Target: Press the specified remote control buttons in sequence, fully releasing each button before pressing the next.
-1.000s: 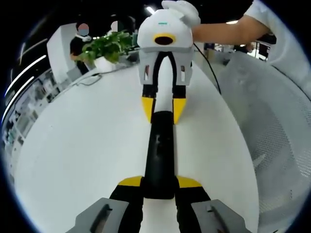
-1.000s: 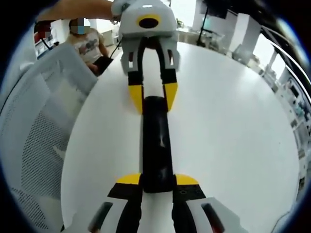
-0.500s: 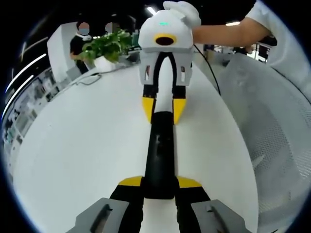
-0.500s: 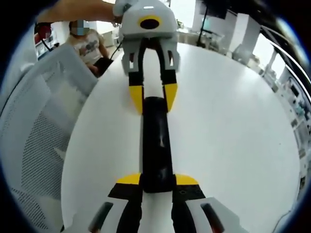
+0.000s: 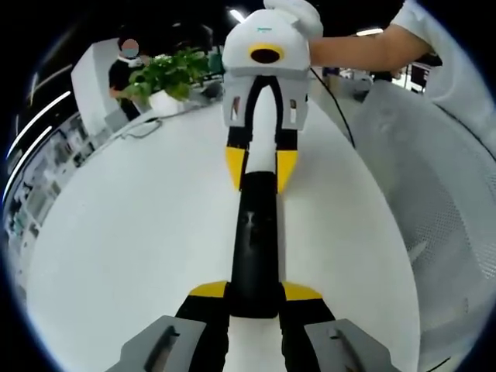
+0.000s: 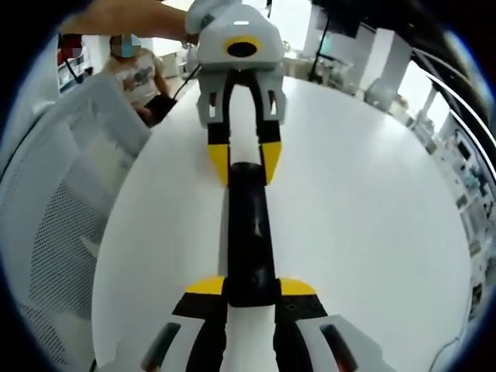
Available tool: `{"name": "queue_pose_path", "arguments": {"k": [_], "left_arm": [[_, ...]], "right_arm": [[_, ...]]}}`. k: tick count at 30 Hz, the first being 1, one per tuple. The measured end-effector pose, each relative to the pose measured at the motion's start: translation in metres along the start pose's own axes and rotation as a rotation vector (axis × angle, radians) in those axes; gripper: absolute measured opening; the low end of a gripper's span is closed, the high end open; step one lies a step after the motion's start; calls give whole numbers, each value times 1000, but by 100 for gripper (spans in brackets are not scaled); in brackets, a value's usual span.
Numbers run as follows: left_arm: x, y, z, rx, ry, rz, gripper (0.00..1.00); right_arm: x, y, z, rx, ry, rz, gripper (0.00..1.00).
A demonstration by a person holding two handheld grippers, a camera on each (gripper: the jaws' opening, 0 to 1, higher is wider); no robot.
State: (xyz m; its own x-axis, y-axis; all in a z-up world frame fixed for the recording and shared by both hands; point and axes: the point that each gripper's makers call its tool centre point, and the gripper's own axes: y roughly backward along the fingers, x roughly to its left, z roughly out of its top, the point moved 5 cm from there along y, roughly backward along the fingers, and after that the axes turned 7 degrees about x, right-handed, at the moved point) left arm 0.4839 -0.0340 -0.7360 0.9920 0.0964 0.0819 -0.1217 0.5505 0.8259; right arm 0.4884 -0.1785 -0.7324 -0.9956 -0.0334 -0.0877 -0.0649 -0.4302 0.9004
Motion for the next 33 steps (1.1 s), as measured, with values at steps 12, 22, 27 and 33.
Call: {"name": "queue_pose_path", "arguments": {"k": [12, 22, 27, 33], "left_arm": [[55, 9, 7, 12, -51, 53, 23], [106, 4, 3, 24, -39, 69, 23], [127, -2, 1, 39, -27, 79, 23], [145, -7, -2, 63, -28, 76, 23]], "right_arm": [[-52, 9, 7, -18, 6, -91, 19], [-104, 3, 8, -39, 21, -123, 19], [-129, -5, 7, -38, 31, -136, 19], [-145, -12, 4, -44, 18, -133, 19]]}}
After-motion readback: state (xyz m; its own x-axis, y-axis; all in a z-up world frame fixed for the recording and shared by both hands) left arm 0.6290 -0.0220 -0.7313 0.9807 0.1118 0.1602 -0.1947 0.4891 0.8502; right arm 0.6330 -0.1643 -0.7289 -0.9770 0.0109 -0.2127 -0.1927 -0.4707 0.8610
